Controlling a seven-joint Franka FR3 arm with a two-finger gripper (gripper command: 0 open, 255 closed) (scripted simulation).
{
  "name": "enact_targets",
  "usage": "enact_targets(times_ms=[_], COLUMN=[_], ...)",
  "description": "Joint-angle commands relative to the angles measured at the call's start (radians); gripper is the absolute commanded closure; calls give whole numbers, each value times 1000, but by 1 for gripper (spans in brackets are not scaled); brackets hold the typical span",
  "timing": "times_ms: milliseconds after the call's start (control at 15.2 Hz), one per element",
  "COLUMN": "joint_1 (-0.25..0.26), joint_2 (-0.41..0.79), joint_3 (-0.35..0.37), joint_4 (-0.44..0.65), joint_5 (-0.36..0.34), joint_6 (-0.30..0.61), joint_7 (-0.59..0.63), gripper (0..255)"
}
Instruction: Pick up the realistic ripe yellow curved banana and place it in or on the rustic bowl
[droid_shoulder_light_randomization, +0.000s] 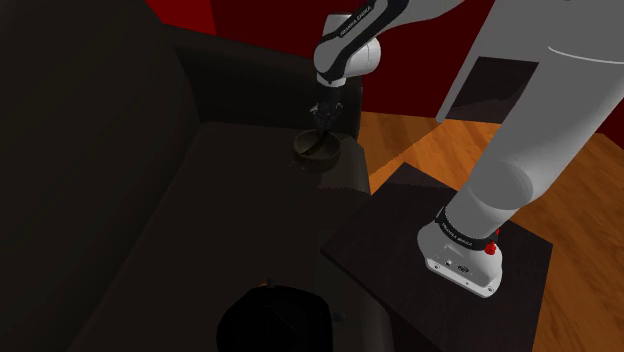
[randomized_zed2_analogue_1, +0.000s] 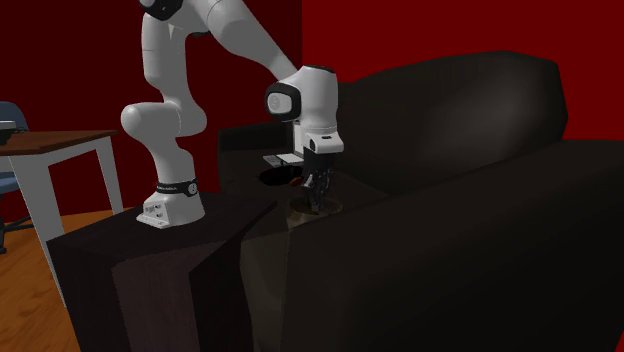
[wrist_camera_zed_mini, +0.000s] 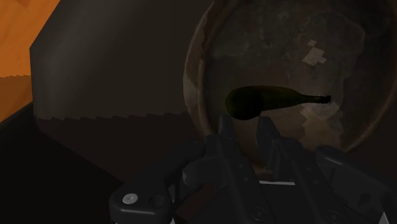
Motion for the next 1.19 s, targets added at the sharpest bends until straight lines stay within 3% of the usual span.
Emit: enact_targets(times_ms=[0,66,132,462,726,1122], joint_1=[1,1,0,1,-6,-6], joint_2=[1,1,0,1,-86,-86], joint_3=[1,1,0,1,-6,-6], joint_4=[-1,-1,-1,-1,38,38], joint_5=[0,0,0,0,-8,-8], joint_6=[0,0,0,0,-126,-126], joint_7=[0,0,0,0,5,5], gripper=[255,255,0,0,0,0])
